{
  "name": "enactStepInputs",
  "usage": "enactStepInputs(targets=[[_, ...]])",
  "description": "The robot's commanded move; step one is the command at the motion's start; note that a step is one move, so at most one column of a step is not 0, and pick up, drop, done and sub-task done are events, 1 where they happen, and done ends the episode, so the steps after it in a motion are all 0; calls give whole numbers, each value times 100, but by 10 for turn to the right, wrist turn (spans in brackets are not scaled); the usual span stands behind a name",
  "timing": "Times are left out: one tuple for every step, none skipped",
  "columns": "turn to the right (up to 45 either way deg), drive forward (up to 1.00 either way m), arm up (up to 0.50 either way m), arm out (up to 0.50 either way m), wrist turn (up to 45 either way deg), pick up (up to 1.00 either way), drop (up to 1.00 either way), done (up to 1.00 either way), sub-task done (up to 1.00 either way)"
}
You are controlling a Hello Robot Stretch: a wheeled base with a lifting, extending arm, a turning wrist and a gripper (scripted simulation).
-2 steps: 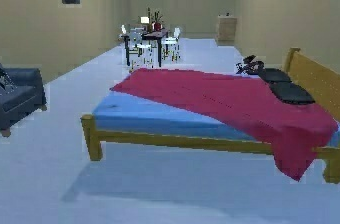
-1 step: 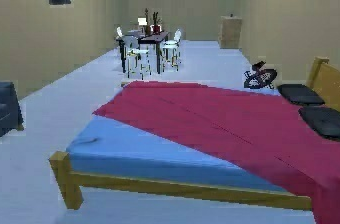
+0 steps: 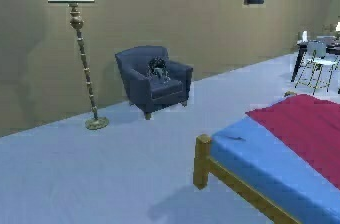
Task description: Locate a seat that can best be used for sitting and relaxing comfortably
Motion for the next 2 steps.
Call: enactStepInputs(targets=[[-210, 0, 0, 0, 0, 0, 0, 0, 0], [0, 100, 0, 0, 0, 0, 0, 0, 0]])
